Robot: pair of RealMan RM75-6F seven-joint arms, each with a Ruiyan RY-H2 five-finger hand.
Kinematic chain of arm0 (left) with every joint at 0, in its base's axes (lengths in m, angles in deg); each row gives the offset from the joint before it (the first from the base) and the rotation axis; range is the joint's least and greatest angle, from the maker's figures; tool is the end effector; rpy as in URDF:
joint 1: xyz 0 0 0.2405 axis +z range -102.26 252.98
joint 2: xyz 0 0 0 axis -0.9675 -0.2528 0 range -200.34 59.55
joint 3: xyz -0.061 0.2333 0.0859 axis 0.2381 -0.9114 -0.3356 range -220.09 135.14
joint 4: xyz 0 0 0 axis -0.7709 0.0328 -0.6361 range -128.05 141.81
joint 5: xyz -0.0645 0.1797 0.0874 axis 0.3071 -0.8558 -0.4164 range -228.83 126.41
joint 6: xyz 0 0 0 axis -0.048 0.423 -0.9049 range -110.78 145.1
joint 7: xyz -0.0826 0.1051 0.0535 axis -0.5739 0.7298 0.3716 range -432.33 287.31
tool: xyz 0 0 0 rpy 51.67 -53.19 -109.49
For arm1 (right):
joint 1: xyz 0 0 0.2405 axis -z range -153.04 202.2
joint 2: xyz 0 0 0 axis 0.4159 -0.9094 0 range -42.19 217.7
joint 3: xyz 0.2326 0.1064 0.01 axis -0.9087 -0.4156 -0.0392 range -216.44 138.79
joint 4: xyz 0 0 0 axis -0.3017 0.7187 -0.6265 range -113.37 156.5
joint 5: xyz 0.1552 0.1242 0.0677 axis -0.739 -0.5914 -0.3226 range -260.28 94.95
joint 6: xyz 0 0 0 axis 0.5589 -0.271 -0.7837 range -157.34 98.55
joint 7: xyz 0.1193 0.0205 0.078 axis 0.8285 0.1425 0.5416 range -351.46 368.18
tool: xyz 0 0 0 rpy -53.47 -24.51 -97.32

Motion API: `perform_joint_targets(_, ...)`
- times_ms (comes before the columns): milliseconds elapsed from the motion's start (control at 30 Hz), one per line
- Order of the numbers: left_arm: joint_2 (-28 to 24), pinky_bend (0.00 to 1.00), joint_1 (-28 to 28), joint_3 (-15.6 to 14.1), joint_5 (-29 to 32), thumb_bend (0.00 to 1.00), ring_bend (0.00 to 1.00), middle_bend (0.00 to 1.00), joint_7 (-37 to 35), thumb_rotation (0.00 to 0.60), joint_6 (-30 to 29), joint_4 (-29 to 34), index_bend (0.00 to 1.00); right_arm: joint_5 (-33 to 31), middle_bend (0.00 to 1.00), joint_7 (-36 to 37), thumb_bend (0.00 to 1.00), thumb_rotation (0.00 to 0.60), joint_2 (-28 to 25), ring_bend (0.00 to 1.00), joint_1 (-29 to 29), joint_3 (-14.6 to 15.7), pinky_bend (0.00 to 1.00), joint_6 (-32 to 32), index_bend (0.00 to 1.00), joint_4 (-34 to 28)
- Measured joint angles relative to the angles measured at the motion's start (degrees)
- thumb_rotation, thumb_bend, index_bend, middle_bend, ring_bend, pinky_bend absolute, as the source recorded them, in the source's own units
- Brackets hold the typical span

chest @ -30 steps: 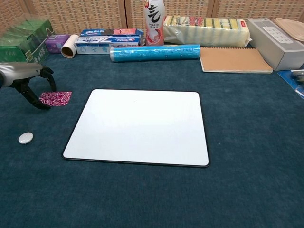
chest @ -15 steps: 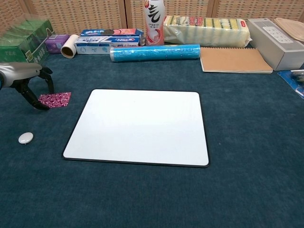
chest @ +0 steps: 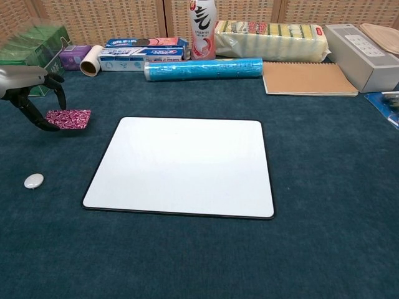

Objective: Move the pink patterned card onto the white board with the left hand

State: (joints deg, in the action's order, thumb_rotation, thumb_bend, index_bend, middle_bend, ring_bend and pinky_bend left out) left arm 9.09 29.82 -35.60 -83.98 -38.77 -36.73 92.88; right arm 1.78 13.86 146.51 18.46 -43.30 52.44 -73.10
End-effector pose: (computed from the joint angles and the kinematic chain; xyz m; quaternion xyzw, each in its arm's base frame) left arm -0.2240 0.3665 0.0357 -0.6862 -0.4490 -0.2036 0.5348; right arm -0.3093 -0.1935 0.1835 0.5859 -0.4072 0.3984 0.5764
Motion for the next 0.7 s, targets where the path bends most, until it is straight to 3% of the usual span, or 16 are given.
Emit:
perform_joint_targets(400,-0.5,0.02,-1.0,-0.6,-6.4,0.19,0.0,0.0,3.5,0.6,-5.1,10.3,0.36,-0.3,0.0,0.3,0.0,0.6,-0.3,0.0,0.0,0.0,0.0,-0.3,0.1,-0.2)
perform_joint_targets(700,4.3,0.02,-4.6,-0.3,-4.8,0.18,0.0,0.0,11.3,0.6,-8.3,14.4,0.36,-0.3,0.0,1.1,0.0,0.6,-0.6,0.0,0.0,0.0,0.0,-0.3,0.1,-0.1)
